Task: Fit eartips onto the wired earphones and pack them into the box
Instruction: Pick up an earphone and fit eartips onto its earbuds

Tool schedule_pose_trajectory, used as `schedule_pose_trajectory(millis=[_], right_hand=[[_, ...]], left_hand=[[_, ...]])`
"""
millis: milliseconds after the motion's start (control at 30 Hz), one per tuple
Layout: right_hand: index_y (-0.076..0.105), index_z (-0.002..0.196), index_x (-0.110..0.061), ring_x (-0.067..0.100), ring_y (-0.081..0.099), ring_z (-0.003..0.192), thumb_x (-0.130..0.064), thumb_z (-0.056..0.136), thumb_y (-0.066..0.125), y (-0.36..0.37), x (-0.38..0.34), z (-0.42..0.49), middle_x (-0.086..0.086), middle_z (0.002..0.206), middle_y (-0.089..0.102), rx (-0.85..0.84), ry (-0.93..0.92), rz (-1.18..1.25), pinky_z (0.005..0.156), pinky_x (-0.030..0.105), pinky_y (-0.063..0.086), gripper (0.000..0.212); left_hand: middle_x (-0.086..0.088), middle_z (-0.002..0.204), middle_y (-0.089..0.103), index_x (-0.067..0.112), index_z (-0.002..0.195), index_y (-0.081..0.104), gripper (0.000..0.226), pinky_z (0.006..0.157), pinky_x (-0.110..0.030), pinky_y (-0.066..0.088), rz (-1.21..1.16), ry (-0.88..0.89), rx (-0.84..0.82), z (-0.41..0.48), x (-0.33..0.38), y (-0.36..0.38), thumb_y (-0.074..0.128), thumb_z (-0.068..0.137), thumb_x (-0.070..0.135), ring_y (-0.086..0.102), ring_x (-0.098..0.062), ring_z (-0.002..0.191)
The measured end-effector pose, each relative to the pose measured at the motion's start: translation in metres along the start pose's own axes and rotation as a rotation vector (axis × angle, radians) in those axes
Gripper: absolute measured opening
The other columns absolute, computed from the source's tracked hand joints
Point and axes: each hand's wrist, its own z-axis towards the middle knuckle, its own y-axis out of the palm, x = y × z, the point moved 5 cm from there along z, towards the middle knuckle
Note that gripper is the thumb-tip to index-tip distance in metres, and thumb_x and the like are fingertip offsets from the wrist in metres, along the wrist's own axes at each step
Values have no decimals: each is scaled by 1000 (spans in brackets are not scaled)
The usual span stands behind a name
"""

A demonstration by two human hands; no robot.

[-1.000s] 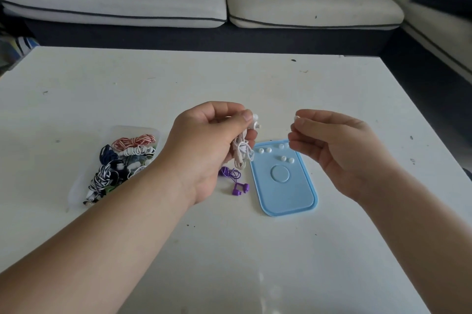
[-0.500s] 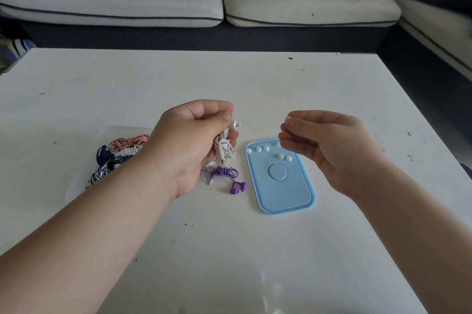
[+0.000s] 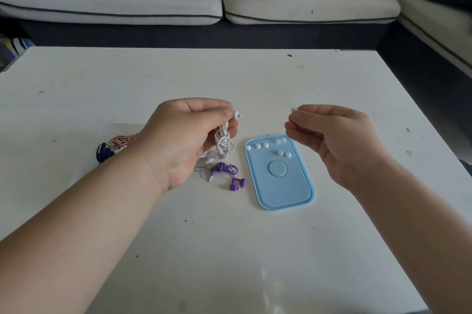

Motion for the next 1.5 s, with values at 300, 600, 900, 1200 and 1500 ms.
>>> schedule_pose_trajectory(millis=[300, 600, 900, 1200, 1500], right_hand=[[73, 83, 1, 23, 73, 71, 1, 84, 76, 43, 20, -17, 15, 79, 71, -198, 112, 1, 67, 28, 61, 4], [73, 89, 2, 23, 72, 70, 1, 87, 74, 69, 26, -23, 16, 80, 71, -273, 148, 48, 66, 27, 61, 3], [73, 91, 2, 24, 71, 72, 0, 88, 74, 90, 32, -25, 17, 83, 70, -332, 158, 72, 69, 29, 61, 5], [72, 97, 5, 28, 72, 84, 0, 92, 66, 101, 36, -29, 34, 110, 70, -436, 157, 95, 75, 29, 61, 9], [69, 103, 8, 26, 73, 84, -2, 96, 62, 102, 38, -29, 24, 99, 73, -461, 111, 92, 76, 27, 60, 14]], left_hand=[[-14, 82, 77, -3, 97, 75, 10, 77, -31, 64, 34, 46, -13, -3, 13, -13, 72, 88, -5, 75, -21, 76], [-13, 88, 77, -1, 100, 75, 12, 80, -30, 63, 74, 56, -73, -2, 23, -29, 70, 88, -3, 76, -21, 84], [-13, 89, 77, -3, 105, 74, 19, 75, -25, 61, 120, 90, -84, -5, 24, -43, 72, 86, -1, 76, -20, 84], [-16, 100, 77, 4, 101, 76, 13, 86, -33, 59, 166, 109, -115, -6, 19, -43, 73, 89, 2, 76, -19, 89], [-7, 97, 80, 14, 102, 81, 14, 90, -31, 59, 275, 192, -44, -7, 19, -43, 75, 91, 8, 77, -19, 94]])
